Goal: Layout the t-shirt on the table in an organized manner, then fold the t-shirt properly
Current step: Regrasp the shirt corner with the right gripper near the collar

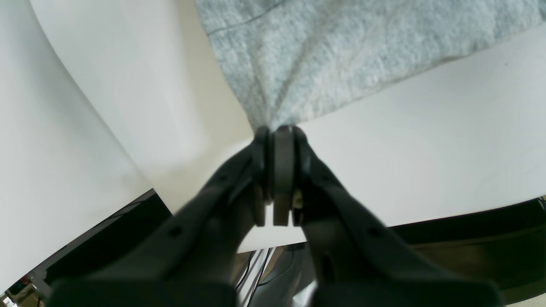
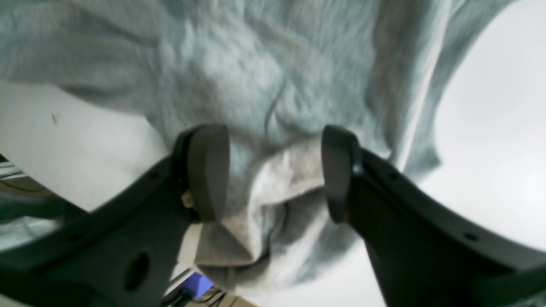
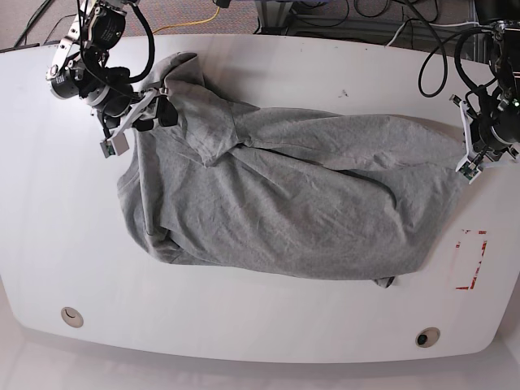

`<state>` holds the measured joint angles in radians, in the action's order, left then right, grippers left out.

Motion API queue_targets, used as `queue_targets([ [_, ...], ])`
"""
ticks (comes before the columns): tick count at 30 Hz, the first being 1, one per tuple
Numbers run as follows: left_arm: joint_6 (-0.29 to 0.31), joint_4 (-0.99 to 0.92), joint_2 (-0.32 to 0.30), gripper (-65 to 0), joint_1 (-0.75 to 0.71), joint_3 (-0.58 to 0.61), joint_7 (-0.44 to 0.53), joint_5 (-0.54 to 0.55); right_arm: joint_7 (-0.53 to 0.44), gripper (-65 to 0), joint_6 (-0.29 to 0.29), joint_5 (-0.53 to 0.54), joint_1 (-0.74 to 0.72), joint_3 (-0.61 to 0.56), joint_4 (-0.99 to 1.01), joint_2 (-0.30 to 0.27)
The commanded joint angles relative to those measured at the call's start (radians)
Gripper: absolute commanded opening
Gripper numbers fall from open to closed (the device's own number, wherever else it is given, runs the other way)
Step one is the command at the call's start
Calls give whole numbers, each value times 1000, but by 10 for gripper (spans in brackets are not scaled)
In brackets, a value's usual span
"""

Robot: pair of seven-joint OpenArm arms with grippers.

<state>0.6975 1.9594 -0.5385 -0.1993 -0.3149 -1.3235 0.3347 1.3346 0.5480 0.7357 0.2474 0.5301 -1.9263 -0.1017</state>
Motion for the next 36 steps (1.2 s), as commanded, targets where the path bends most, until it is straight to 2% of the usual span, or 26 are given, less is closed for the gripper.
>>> queue_targets([
  [1,1,13,-18,-650,11,-10,3,-6,-27,-266,-3,12,7,-1,-20,-5],
  [5,1,13,-18,-650,11,-10,3,-6,-51,-181,-3,11,34,-3,-19,-3],
  [7,1,13,-16,-650,11,-10,3,-6,-71,-163,-3,11,53,-5,-19,-3],
  [13,1,13,-16,-650,11,-10,3,-6,-111,-162,-3,11,82,-5,-14,-5],
  [24,1,13,-16,-650,11,-10,3,-6,-111,-162,-3,3,89,-6,-12,-5],
  [36,1,13,-16,-650,11,-10,3,-6,-112,-162,8,-126,89,-48,-12,30],
])
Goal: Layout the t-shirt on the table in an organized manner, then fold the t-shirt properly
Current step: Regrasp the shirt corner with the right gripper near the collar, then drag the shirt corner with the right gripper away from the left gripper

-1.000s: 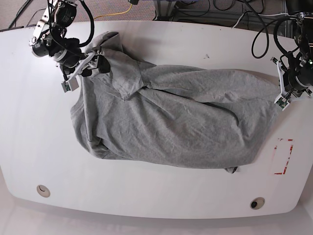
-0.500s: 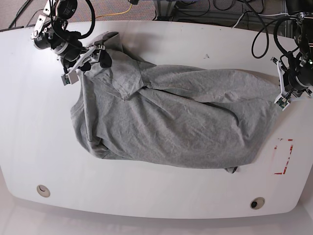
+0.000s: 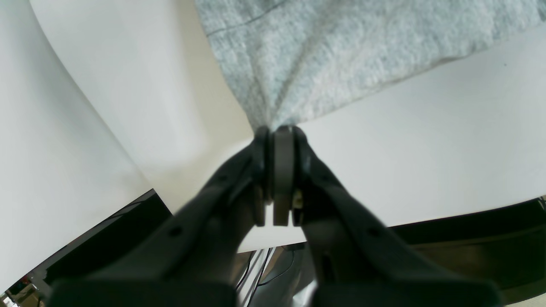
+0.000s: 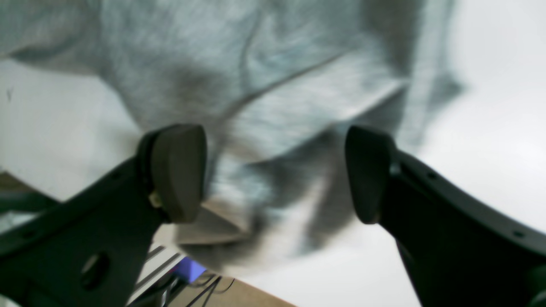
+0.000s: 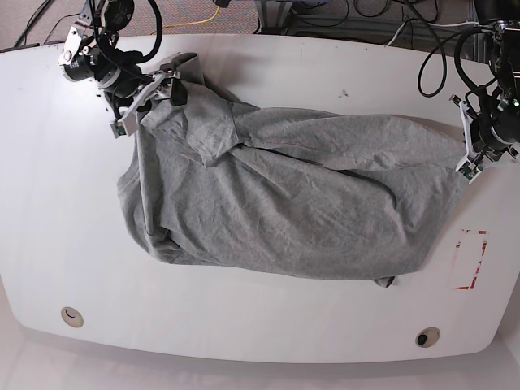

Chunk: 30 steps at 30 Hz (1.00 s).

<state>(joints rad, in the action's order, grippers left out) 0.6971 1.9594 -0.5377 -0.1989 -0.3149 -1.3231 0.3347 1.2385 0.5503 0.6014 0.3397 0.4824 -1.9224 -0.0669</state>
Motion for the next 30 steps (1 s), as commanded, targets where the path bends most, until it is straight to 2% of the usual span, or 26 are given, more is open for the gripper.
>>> queue_targets([
  [1,1,13,-17,-650,11,-10,3,-6,-18,-162,6,12,-3,-1,-16,-4],
  [5,1,13,-17,-650,11,-10,3,-6,-18,-170,6,13,-3,-11,-16,-4],
  [7,1,13,-17,-650,11,-10,3,-6,-18,-206,6,13,-6,-11,-16,-3],
  [9,1,13,-17,-650,11,-10,3,-6,-18,-273,6,13,-9,-11,-16,-3],
  [12,1,13,-17,-650,11,-10,3,-6,-18,-420,6,12,-11,-11,-16,-3],
  [15,1,13,-17,-650,11,-10,3,-6,-18,-536,6,12,-11,-11,-16,-6],
  [17,1,13,-17,-650,11,-10,3,-6,-18,-575,6,13,-12,-11,-16,-7],
  [21,1,13,-17,-650,11,-10,3,-6,-18,-588,6,13,-12,-11,-16,-7],
  [24,1,13,-17,-650,11,-10,3,-6,-16,-623,7,15,-12,-11,-16,-7],
  [26,1,13,-17,-650,11,-10,3,-6,-16,-650,26,15,-11,-11,-16,-6],
  [30,1,13,-17,-650,11,-10,3,-6,-6,-650,78,21,-4,-11,-28,-4],
])
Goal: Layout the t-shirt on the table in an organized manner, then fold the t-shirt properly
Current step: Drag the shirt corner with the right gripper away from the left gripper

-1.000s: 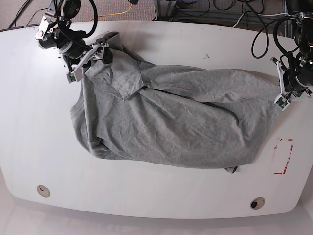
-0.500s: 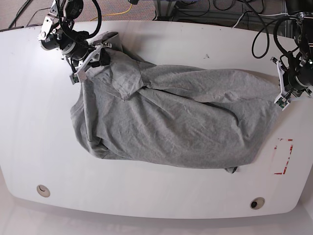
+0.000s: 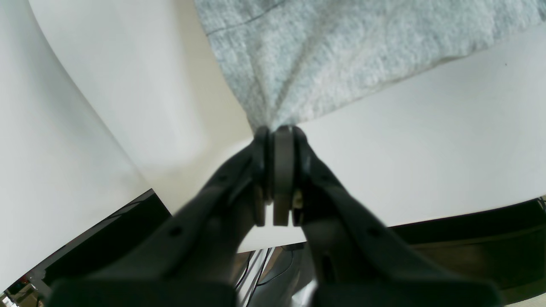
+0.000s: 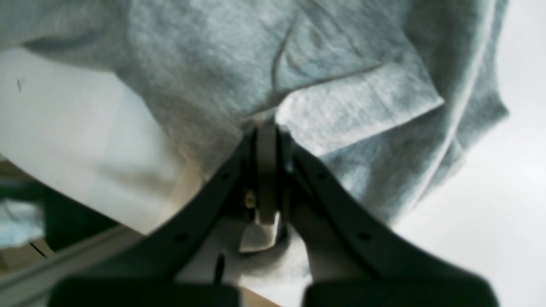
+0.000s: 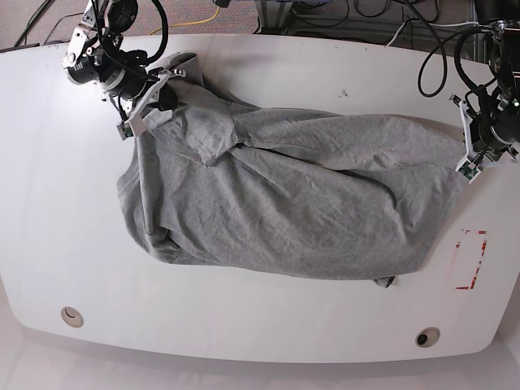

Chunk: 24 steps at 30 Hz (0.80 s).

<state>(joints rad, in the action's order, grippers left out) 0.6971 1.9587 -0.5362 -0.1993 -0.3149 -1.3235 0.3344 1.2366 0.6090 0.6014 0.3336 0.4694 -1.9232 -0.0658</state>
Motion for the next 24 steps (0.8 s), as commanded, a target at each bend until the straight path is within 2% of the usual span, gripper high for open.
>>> queue_targets([
  [1,1,14,-19,-650,11,-10,3,-5,2,-650,27,32,2,4,-34,-6],
  [6,1,12,-19,-650,11,-10,3,-5,29,-650,70,154,22,7,-43,-22],
  [8,1,12,-19,-650,11,-10,5,-5,29,-650,87,234,32,7,-43,-52],
  [17,1,12,-19,-650,11,-10,5,-5,36,-650,89,607,94,-1,-45,-144],
  [18,1,12,-19,-650,11,-10,5,-5,36,-650,89,673,114,-1,-45,-162],
  [24,1,12,-19,-650,11,-10,5,-7,59,-650,89,837,198,-1,-58,-220],
])
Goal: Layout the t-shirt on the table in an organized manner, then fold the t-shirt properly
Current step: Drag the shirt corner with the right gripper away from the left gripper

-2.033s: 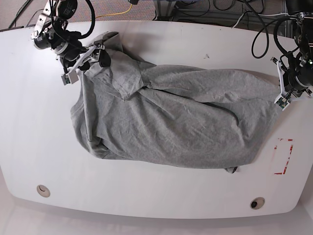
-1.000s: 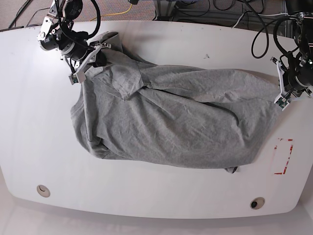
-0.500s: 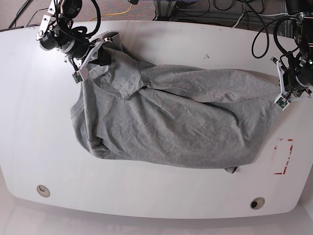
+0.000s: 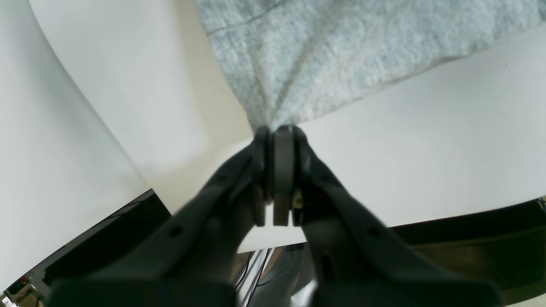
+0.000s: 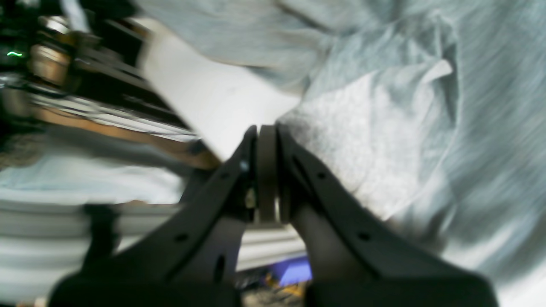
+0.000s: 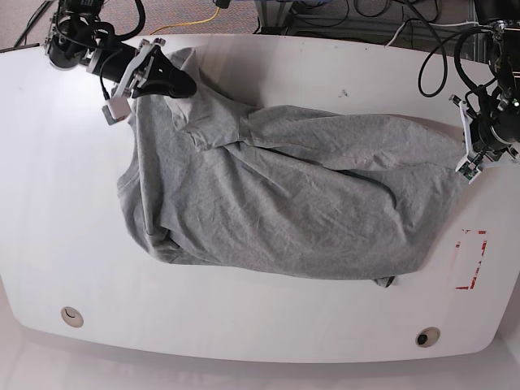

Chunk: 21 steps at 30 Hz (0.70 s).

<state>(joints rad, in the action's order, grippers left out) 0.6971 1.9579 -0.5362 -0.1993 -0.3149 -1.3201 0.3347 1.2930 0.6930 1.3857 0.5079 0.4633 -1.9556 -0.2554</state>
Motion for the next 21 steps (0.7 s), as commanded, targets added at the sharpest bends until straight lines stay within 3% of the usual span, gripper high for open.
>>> queue_targets([
  [1,1,13,-20,-650,11,-10,1,-7,9,-650,5,70,38,5,-26,-35],
  [9,1,13,-25,-650,11,-10,1,-9,63,-650,5,98,150,-21,-57,-49],
  [21,1,13,-55,-650,11,-11,1,-9,79,-650,0,98,216,-281,-51,-152],
])
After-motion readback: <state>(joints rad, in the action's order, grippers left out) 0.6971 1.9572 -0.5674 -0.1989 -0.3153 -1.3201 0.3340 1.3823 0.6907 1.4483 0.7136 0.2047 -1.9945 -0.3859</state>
